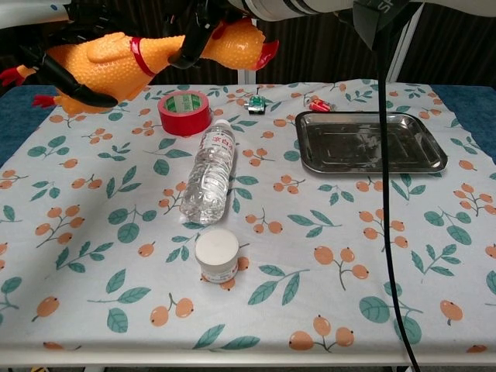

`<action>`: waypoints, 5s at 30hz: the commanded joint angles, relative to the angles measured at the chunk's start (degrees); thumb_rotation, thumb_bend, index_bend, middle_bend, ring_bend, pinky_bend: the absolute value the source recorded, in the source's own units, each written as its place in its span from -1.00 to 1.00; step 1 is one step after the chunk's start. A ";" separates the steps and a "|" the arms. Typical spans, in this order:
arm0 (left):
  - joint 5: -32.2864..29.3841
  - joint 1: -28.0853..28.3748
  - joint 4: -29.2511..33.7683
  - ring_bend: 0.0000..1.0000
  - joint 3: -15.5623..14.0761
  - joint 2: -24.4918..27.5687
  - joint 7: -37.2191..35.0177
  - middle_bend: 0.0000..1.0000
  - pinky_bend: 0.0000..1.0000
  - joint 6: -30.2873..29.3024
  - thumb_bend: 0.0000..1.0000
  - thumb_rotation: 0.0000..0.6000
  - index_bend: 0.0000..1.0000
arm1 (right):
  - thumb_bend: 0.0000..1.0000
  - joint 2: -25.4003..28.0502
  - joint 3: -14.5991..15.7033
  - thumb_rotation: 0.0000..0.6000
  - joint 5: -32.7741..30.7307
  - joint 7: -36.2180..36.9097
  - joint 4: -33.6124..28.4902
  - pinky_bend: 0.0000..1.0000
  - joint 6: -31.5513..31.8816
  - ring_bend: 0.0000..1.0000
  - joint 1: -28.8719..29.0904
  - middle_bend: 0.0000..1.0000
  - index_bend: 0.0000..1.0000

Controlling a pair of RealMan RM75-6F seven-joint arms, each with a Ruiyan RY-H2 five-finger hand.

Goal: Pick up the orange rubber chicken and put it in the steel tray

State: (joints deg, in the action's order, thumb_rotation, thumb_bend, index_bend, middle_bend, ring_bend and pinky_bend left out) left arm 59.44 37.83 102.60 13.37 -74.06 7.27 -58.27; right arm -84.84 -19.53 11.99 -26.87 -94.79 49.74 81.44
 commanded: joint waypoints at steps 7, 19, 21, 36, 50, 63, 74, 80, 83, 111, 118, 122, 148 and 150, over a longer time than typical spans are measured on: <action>1.42 -0.23 1.26 -0.56 -0.44 0.87 -1.10 -0.63 0.01 0.00 -0.52 1.00 -0.67 | -0.06 -1.07 0.30 1.00 0.84 0.44 1.15 1.00 0.12 0.56 -0.12 0.61 0.88; -1.54 0.86 0.02 -0.55 -0.47 1.42 -2.04 -0.49 0.00 3.02 -0.41 0.04 -0.45 | -0.06 -2.00 1.06 1.00 2.49 -0.58 0.78 1.00 1.29 0.56 -0.01 0.61 0.89; -1.62 0.88 -0.28 -0.50 -0.51 1.41 -2.22 -0.40 0.01 3.10 -0.32 -0.13 -0.38 | -0.06 -2.12 1.10 1.00 2.56 -0.62 0.75 1.00 1.34 0.56 -0.06 0.62 0.89; 2.96 0.53 -3.43 -0.36 -2.44 0.65 -2.63 -0.32 0.06 2.44 -0.16 0.31 -0.48 | -0.06 -1.77 0.37 1.00 2.59 0.10 1.81 1.00 1.08 0.57 -0.77 0.62 0.89; 3.84 0.25 -4.65 -0.38 -2.67 -0.11 -2.81 -0.39 0.06 1.80 -0.26 0.55 -0.49 | -0.06 -1.54 0.12 1.00 2.68 0.55 1.63 1.00 0.33 0.58 -1.03 0.62 0.89; 2.49 -0.14 -6.84 -0.02 -1.46 -2.88 -2.83 0.04 0.27 -0.85 -0.12 1.00 -0.04 | -0.07 -0.92 0.23 1.00 2.82 0.89 0.36 1.00 0.50 0.58 -1.48 0.62 0.90; 6.67 -1.06 -12.59 0.60 -0.46 -7.16 -6.60 0.75 0.86 -4.91 0.32 1.00 0.69 | -0.07 -0.01 0.62 1.00 2.74 1.19 -1.11 1.00 0.37 0.58 -1.97 0.63 0.90; 6.00 -1.28 -10.66 0.44 -1.17 -5.41 -6.43 0.55 0.81 -2.55 0.27 1.00 0.40 | -0.07 0.20 0.79 1.00 3.01 1.30 -0.88 1.00 0.55 0.58 -2.15 0.63 0.90; 5.34 -1.03 -8.01 -0.07 -1.61 -2.73 -6.58 -0.06 0.45 0.23 -0.07 1.00 -0.34 | -0.07 0.33 0.96 1.00 3.41 1.44 -0.66 1.00 0.64 0.58 -2.42 0.63 0.90; 16.61 -12.65 -7.13 -0.74 -4.27 1.24 -12.09 -0.72 -0.32 -17.19 -0.82 0.95 -0.67 | -0.08 17.81 10.38 1.00 34.51 27.40 2.51 1.00 -8.16 0.56 -30.92 0.63 0.91; 14.45 -14.25 -5.89 -0.74 -3.73 1.46 -10.86 -0.72 -0.32 -17.99 -0.82 0.98 -0.67 | -0.10 14.59 11.71 1.00 43.17 35.51 13.74 1.00 -11.95 0.56 -35.33 0.63 0.91; 13.58 -15.07 -5.36 -0.74 -3.72 1.44 -9.93 -0.72 -0.32 -18.33 -0.82 0.99 -0.67 | -0.11 12.40 12.27 1.00 47.18 38.54 18.80 1.00 -14.08 0.56 -36.26 0.63 0.91; 11.91 -16.79 -7.69 -0.74 -2.47 2.75 -10.66 -0.72 -0.36 -16.66 -0.83 1.00 -0.67 | -1.00 6.99 13.37 1.00 56.64 33.06 34.76 -0.47 -9.34 -0.93 -40.07 -0.69 -1.00; 12.34 -17.28 -8.05 -0.74 -2.95 3.69 -10.33 -0.72 -0.36 -16.72 -0.83 1.00 -0.67 | -1.00 9.43 13.15 1.00 56.05 30.20 30.93 -0.47 -5.17 -0.93 -42.11 -0.70 -1.00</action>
State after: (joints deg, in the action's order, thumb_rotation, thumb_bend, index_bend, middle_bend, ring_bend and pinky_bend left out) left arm 71.49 20.87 94.79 10.72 -70.86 -3.26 -74.92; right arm -78.44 -6.03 69.63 7.57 -59.45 39.57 41.96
